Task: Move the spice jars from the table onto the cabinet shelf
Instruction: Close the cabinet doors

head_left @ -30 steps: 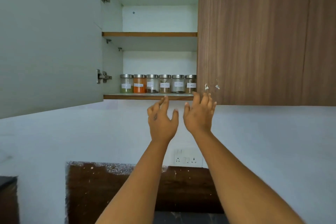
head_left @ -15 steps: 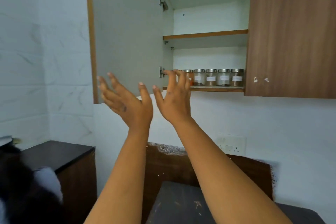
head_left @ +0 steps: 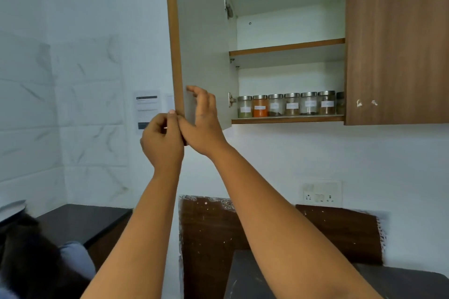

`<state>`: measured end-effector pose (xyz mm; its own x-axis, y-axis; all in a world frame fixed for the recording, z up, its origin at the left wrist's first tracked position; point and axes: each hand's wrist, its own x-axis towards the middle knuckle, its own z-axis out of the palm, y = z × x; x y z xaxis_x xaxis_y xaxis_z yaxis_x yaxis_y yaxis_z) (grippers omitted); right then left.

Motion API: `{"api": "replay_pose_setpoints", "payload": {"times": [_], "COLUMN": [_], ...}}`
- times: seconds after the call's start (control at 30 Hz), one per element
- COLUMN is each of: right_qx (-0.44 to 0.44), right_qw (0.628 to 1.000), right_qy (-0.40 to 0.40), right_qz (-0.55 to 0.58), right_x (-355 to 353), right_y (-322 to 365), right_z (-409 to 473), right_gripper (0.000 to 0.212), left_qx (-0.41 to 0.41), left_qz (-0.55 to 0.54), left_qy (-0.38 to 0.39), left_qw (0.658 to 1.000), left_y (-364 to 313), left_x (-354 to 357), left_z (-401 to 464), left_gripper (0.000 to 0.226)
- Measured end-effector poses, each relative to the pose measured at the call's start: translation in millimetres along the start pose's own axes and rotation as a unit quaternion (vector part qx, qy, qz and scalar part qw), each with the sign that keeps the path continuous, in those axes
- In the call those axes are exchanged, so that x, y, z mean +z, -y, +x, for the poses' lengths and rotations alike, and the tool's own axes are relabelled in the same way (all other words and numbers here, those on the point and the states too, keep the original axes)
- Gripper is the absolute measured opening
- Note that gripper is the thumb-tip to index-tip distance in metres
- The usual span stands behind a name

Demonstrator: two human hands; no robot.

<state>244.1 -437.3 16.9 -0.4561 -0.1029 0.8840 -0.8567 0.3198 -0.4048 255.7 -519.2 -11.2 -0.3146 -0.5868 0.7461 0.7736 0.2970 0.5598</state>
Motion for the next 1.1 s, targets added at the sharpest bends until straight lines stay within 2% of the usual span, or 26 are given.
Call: {"api": "replay_pose_setpoints", "payload": {"times": [0.17, 0.3, 0.43, 0.6, 0.73, 0.9, 0.97, 1.03, 1.1], "right_qx": [-0.031, -0.071, -0.061, 0.042, 0.125, 0.145, 0.153, 0.188, 0.181], "right_qw": [0.994, 0.986, 0.97, 0.947, 0.924, 0.918, 0.895, 0.863, 0.82], "right_qy": [-0.104, -0.143, -0.185, -0.221, -0.169, -0.116, -0.087, -0.064, -0.033], "right_qz": [0.031, -0.049, -0.142, -0.229, -0.318, -0.351, -0.409, -0.465, -0.541], "right_x": [-53, -113, -181, -259, -310, -361, -381, -399, -415], "right_y": [-20, -41, -72, -133, -185, -254, -281, -306, -327], "right_z": [-17, -32, -37, -40, -39, -17, -8, -2, 5], "right_gripper": [0.053, 0.042, 0.031, 0.044, 0.051, 0.049, 0.052, 0.065, 0.08], "left_qx": [0.016, 0.063, 0.125, 0.162, 0.219, 0.226, 0.22, 0.21, 0.201], "left_qz": [-0.137, -0.173, -0.176, -0.078, 0.027, 0.185, 0.228, 0.265, 0.306], "left_qy": [0.044, 0.061, 0.107, 0.226, 0.313, 0.345, 0.358, 0.368, 0.368], "left_qw": [0.989, 0.981, 0.971, 0.957, 0.924, 0.892, 0.878, 0.866, 0.855], "left_y": [-9, -23, -31, -21, -2, 26, 38, 48, 57], "left_x": [48, 105, 166, 252, 316, 392, 419, 442, 462], "left_z": [-37, -79, -117, -161, -184, -199, -203, -205, -205], "left_gripper": [0.026, 0.025, 0.023, 0.031, 0.048, 0.056, 0.06, 0.065, 0.069]}}
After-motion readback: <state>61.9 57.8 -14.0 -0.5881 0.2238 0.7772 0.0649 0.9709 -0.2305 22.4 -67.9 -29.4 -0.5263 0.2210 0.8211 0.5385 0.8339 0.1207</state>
